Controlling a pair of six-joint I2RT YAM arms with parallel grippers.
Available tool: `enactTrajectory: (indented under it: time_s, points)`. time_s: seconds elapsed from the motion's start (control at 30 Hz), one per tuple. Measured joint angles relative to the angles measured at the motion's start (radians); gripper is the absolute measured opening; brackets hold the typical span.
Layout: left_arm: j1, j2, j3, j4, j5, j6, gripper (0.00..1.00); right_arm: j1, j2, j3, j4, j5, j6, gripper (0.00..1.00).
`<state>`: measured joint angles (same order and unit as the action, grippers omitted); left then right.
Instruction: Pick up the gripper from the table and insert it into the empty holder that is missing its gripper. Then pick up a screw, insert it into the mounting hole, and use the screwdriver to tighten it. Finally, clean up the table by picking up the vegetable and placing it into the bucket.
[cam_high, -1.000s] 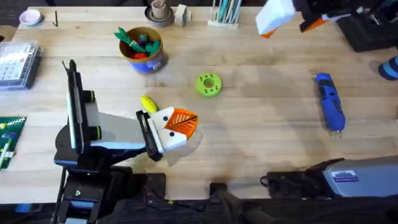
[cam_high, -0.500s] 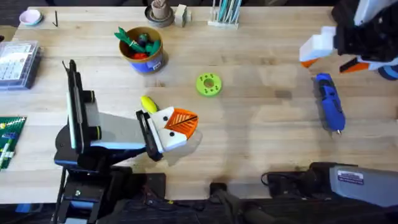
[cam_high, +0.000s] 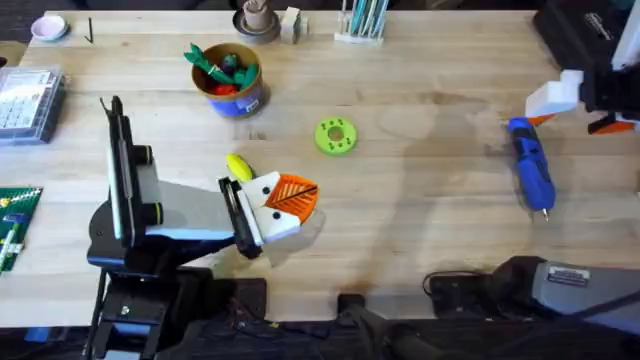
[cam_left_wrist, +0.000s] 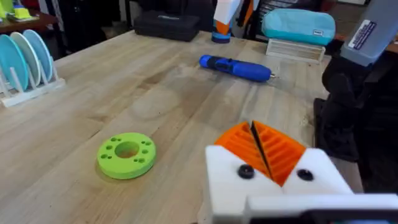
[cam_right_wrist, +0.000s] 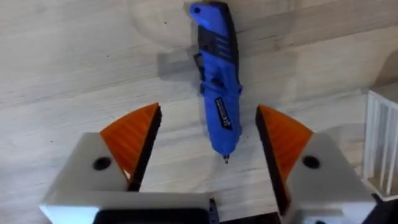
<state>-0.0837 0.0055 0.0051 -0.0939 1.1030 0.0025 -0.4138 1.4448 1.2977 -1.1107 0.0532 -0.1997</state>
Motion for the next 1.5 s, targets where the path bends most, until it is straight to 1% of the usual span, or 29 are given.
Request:
enactTrajectory:
  time_s: [0.23, 0.4, 0.67, 1.1, 1.27, 1.4, 1.5]
  points:
    - [0.000, 0.000, 0.000, 0.000, 0.000, 0.000, 0.013, -0.024, 0.084, 0.000, 0.012, -0.001, -0.168, 0.964]
    - [0.000, 0.000, 0.000, 0.000, 0.000, 0.000, 0.013, -0.025, 0.164, -0.001, 0.018, -0.001, -0.220, 0.964]
    - [0.000, 0.000, 0.000, 0.000, 0.000, 0.000, 0.013, -0.028, 0.276, -0.001, 0.045, -0.030, -0.243, 0.964]
    - [0.000, 0.000, 0.000, 0.000, 0.000, 0.000, 0.013, -0.030, 0.400, -0.001, 0.116, -0.032, -0.244, 0.964]
    - [0.000, 0.000, 0.000, 0.000, 0.000, 0.000, 0.013, -0.030, 0.421, -0.001, 0.132, -0.032, -0.246, 0.964]
    - [0.000, 0.000, 0.000, 0.000, 0.000, 0.000, 0.013, -0.030, 0.421, -0.001, 0.195, -0.032, -0.247, 0.965]
    - [0.000, 0.000, 0.000, 0.000, 0.000, 0.000, 0.013, -0.030, 0.421, -0.001, 0.203, -0.032, -0.247, 0.965]
